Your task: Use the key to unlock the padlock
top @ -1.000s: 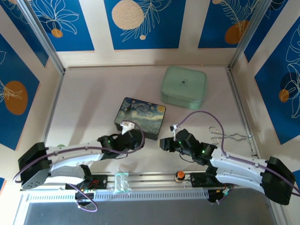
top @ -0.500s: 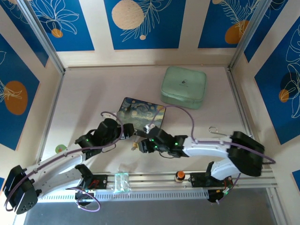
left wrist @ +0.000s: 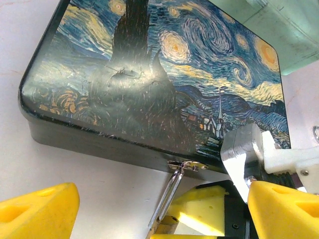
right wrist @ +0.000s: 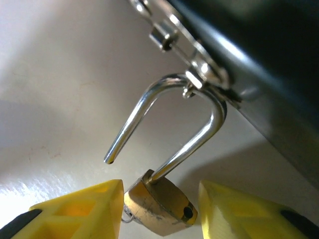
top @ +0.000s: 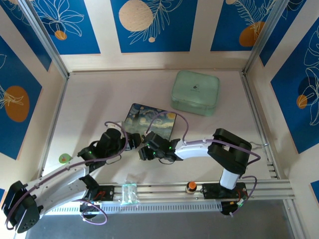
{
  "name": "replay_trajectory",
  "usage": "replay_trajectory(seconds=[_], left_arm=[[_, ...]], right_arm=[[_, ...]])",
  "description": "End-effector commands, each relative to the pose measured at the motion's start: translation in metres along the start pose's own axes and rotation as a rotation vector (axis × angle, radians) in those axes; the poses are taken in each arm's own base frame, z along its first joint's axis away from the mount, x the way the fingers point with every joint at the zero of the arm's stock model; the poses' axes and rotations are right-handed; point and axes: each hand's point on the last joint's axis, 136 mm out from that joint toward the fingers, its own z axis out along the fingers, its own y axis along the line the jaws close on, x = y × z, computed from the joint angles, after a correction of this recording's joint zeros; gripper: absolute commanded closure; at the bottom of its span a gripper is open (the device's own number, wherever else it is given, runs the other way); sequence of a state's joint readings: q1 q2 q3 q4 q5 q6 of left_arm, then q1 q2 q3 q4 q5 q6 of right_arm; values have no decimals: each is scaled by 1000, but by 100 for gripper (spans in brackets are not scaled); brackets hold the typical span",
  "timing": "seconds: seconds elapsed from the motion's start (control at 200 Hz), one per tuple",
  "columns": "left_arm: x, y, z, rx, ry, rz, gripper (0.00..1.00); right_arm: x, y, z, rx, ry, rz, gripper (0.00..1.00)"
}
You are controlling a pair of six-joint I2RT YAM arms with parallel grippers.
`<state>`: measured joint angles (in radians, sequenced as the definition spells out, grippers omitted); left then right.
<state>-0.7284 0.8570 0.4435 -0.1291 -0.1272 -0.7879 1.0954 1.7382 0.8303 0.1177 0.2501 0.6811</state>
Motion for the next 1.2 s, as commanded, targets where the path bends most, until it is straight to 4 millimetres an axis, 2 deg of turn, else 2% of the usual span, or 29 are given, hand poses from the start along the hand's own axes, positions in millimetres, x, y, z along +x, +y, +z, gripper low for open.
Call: replay_trajectory(seconds=[0.0, 0.1, 0.22, 0.395, 0.635, 0.795, 0.87, 0.95, 1.196], left_arm=[[0, -3, 2, 40, -15, -41, 12], [4, 0, 4, 41, -8, -52, 12], [6, 2, 5, 32, -3, -47, 10], [-4, 7, -3, -19, -28, -5, 9], [-14, 5, -6, -34, -56, 21, 9], [-9, 8, -3, -33, -47, 13, 8], [-8, 9, -3, -37, -46, 13, 8], [-8, 10, -3, -42, -46, 17, 8], [-19, 11, -7, -80, -74, 67, 8]], right_arm=[[-2, 5, 4, -28, 4, 10, 58], [2, 3, 6, -35, 10, 6, 60], [6, 4, 6, -65, 10, 13, 66], [11, -1, 5, -66, 6, 41, 69], [10, -7, 10, -39, -7, 41, 56], [16, -9, 19, 13, 21, -4, 56], [21, -7, 23, 1, 35, 11, 58], [25, -7, 24, -17, 36, 34, 66], [27, -11, 12, -88, 14, 113, 77]])
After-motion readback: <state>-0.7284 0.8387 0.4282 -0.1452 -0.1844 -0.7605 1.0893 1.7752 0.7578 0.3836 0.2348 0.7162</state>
